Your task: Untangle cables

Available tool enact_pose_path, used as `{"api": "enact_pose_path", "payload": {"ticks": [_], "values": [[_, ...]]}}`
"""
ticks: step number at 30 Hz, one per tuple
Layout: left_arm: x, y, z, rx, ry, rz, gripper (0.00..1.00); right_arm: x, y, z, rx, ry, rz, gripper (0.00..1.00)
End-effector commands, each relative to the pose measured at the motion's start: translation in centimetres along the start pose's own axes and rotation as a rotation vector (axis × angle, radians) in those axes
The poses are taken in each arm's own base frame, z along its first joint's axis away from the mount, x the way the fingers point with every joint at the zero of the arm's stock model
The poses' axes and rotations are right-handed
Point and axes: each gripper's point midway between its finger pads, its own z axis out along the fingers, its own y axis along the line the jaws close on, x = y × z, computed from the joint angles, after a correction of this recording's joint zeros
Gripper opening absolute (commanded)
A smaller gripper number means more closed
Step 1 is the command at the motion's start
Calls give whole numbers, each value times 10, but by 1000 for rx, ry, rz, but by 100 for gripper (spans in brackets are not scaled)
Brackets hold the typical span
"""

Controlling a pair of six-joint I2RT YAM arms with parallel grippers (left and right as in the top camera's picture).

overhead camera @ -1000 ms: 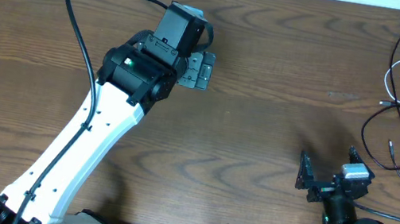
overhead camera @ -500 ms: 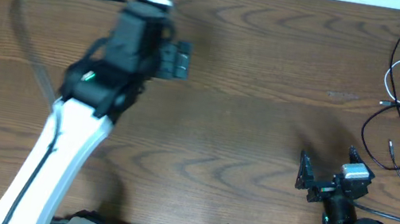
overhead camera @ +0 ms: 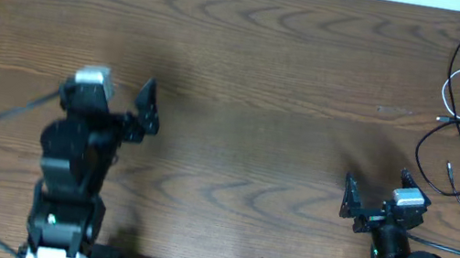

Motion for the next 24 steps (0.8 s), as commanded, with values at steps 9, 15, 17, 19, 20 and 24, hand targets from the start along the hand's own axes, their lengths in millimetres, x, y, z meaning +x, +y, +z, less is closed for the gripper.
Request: {"api": "enact_pose_path", "payload": {"ticks": [9,15,17,19,20,24], "values": [[71,39,-24,-111,-124,2,99,1,1,0,-1,2,13,99],[98,48,-23,-130,-122,1,99,1,1,0,-1,2,13,99],[107,51,-22,-140,-101,2,99,1,1,0,-1,2,13,99],[116,56,-23,-166,-69,1,99,1,1,0,-1,2,13,99],[122,59,-24,-177,-46,3,99,1,1,0,-1,2,13,99],[110,55,-29,-160,-103,15,99,1,1,0,-1,2,13,99]]}}
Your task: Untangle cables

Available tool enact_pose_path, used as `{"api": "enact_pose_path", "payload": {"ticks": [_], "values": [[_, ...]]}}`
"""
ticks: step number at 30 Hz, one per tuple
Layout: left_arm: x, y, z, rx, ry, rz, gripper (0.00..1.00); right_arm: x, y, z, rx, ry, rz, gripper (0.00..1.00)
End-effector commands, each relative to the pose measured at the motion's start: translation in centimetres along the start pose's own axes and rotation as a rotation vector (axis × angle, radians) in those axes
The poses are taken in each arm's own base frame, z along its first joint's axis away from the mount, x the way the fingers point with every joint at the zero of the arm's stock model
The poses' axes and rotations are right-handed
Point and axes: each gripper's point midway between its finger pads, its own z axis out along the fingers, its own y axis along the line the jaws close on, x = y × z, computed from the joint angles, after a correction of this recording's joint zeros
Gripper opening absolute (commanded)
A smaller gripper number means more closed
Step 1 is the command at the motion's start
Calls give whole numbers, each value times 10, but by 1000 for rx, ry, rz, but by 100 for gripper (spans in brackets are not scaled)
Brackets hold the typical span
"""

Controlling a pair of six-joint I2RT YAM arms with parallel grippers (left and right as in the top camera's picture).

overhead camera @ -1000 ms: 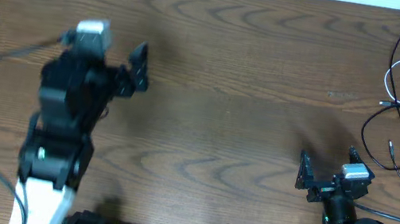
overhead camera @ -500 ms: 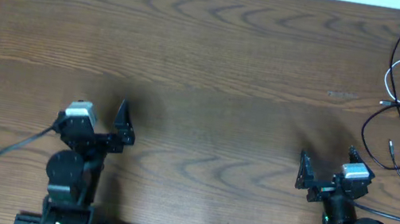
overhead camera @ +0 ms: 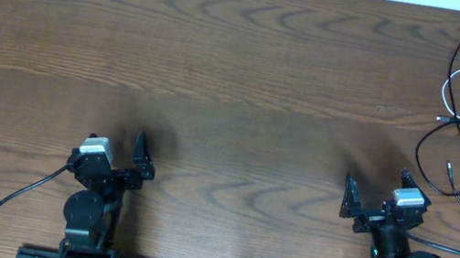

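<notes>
A black cable and a white cable lie looped over each other at the table's far right edge, in the overhead view. My right gripper [overhead camera: 377,185] stands open near the front edge, left of and below the cables, touching nothing. My left gripper [overhead camera: 115,150] sits low at the front left, far from the cables, open with nothing in it.
The wooden table [overhead camera: 247,76] spreads between the two arms. Each arm's own black lead [overhead camera: 15,197] trails off toward the front edge. The table's back edge runs along the top of the view.
My left arm has drawn back toward the front edge and folded down low; its gripper is now nearer the base. The right arm and the cables have not moved.
</notes>
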Motion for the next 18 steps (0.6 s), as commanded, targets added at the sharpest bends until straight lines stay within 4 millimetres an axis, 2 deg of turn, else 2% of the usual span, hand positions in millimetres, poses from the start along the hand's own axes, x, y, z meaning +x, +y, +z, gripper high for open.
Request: {"api": "enact_pose_path", "payload": {"ticks": [1,18], "values": [[1,8,-3,-36,-19,16,99,1,1,0,-1,2,13,99],[7,9,-1,-43,11,18,99,1,1,0,-1,2,13,99]]}}
